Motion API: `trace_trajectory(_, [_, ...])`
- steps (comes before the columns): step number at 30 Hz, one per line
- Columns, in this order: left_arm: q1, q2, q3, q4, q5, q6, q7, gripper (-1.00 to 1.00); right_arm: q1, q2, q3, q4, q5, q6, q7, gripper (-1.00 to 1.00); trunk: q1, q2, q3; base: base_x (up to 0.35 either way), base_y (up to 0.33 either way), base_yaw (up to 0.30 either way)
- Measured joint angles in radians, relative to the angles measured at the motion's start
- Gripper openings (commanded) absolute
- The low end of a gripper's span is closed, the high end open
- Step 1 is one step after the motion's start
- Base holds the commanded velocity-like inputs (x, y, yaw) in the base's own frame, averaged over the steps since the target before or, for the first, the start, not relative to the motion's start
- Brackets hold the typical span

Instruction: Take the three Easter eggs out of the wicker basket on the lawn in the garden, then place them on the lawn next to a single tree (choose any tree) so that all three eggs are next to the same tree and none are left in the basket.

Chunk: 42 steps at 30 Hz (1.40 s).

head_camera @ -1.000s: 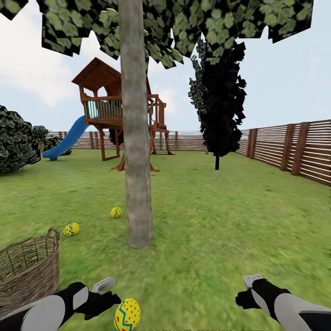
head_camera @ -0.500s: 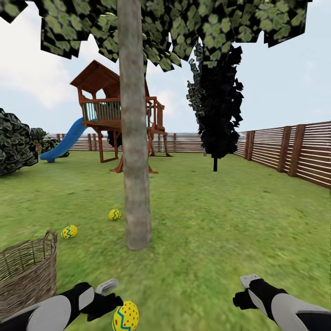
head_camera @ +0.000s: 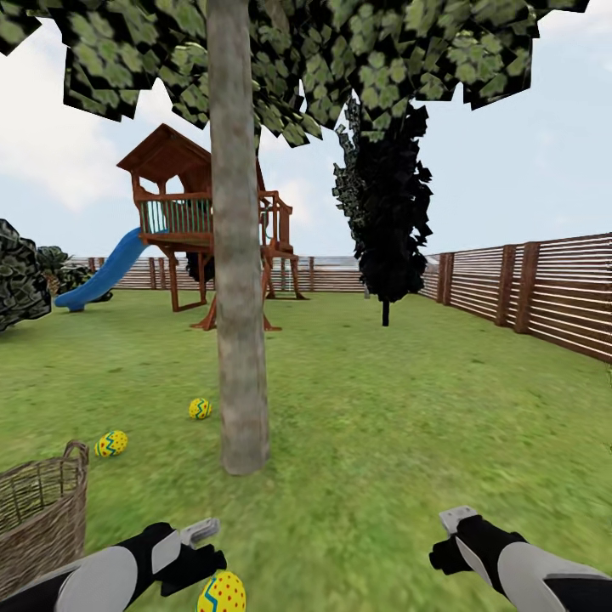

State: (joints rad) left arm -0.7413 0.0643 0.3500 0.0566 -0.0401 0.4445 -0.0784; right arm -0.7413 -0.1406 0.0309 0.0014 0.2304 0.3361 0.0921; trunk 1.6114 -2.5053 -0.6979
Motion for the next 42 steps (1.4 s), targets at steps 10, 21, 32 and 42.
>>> trace_trajectory(10, [0.000, -0.001, 0.000, 0.000, 0.000, -0.001, 0.000, 1.00, 0.000, -0.001, 0.000, 0.000, -0.001, 0.000, 0.000, 1.00, -0.004, 0.002, 0.023, 0.000, 0.000, -0.123])
trace_trajectory(21, [0.000, -0.002, -0.001, 0.000, 0.000, -0.001, 0.001, 1.00, 0.001, 0.002, 0.000, 0.000, 0.003, 0.000, -0.001, 1.00, -0.009, 0.005, 0.048, 0.000, 0.000, -0.126])
trace_trajectory(32, [0.000, -0.003, -0.001, 0.000, 0.000, -0.001, 0.001, 1.00, 0.001, 0.004, 0.000, 0.001, 0.004, 0.002, -0.001, 1.00, -0.038, 0.056, 0.068, 0.000, 0.000, -0.126])
trace_trajectory(42, [0.000, -0.005, -0.001, 0.000, 0.000, -0.001, 0.001, 1.00, 0.001, 0.004, 0.000, 0.004, 0.004, 0.002, -0.001, 1.00, -0.077, 0.126, 0.083, 0.000, 0.000, -0.126])
